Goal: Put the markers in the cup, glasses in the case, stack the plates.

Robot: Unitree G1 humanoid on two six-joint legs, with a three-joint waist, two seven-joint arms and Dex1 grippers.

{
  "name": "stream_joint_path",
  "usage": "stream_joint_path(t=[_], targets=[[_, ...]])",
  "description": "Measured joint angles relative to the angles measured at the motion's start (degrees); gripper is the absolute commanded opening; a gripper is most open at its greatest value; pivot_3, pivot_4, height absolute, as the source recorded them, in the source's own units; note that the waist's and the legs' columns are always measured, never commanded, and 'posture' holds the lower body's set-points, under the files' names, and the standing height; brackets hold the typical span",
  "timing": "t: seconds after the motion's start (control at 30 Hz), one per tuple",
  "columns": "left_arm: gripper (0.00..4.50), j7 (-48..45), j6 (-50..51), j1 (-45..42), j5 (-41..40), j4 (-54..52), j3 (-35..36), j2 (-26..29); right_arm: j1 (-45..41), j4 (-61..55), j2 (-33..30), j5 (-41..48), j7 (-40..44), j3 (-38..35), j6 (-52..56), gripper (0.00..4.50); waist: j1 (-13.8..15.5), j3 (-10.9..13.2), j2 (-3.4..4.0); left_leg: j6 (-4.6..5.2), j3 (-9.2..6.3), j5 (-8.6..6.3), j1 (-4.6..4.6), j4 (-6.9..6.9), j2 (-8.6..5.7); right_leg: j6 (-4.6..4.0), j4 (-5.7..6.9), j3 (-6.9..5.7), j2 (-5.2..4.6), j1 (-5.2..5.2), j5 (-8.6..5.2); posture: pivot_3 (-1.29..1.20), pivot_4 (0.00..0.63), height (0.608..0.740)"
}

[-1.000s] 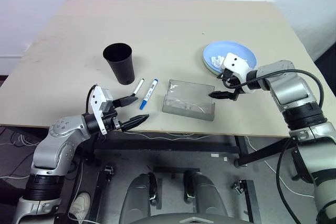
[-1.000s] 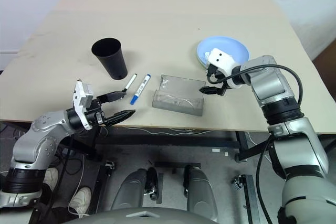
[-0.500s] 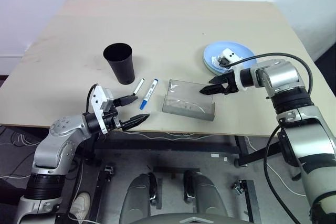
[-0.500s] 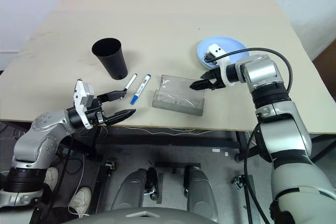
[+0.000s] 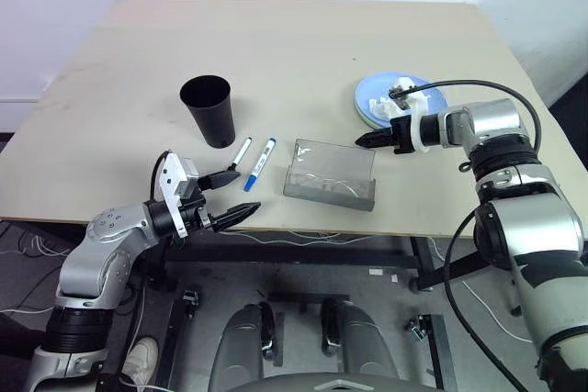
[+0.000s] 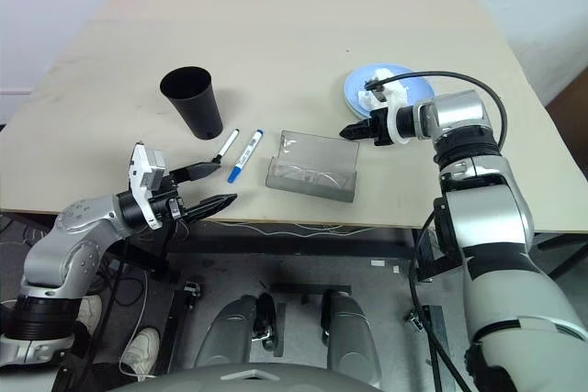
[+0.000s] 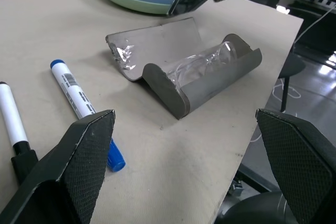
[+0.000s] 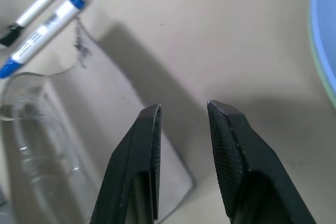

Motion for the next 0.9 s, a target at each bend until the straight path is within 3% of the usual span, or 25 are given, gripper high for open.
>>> stream_joint_path(t=[0.07, 0.1, 0.57, 0.9], targets=[[4.50, 0.01, 0.00, 0.01, 0.00, 0.00, 0.00, 0.00, -0.45, 1.52, 0.09, -0.33, -1.43, -0.80, -1.99, 0.16, -0.02, 0.00, 0.00, 0.00, 0.00, 0.00, 0.00, 0.00, 0.00, 0.00, 0.01, 0.00, 0.01, 0.00, 0.00, 0.00, 0.150, 0.710], [4.50, 0.01, 0.00, 0.01, 0.00, 0.00, 0.00, 0.00, -0.66, 2.04, 0.13, -0.36, -1.59, -1.26, -2.72, 0.03, -0.06, 0.00, 0.00, 0.00, 0.00, 0.00, 0.00, 0.00, 0.00, 0.00, 0.00, 0.00, 0.01, 0.00, 0.00, 0.00, 0.150, 0.710], [4.50, 0.01, 0.02, 0.13, -0.08, -0.03, 0.02, 0.00, -1.32, 7.13, 1.37, -7.26, 4.90, 2.15, -10.90, 0.03, -0.15, 0.00, 0.01, -0.04, 0.00, 0.03, 0.03, 0.02, 0.00, 0.00, 0.07, 0.00, 0.02, 0.01, 0.00, 0.00, 0.150, 0.710], [4.50, -0.05, 0.07, 0.67, -0.28, -0.04, 0.15, 0.02, -2.46, 7.10, 1.49, -8.67, 14.67, 3.55, -8.61, 0.03, -0.14, 0.00, 0.01, -0.05, -0.02, 0.04, 0.04, 0.03, 0.01, -0.01, 0.09, 0.00, 0.01, 0.01, 0.00, 0.00, 0.150, 0.710]])
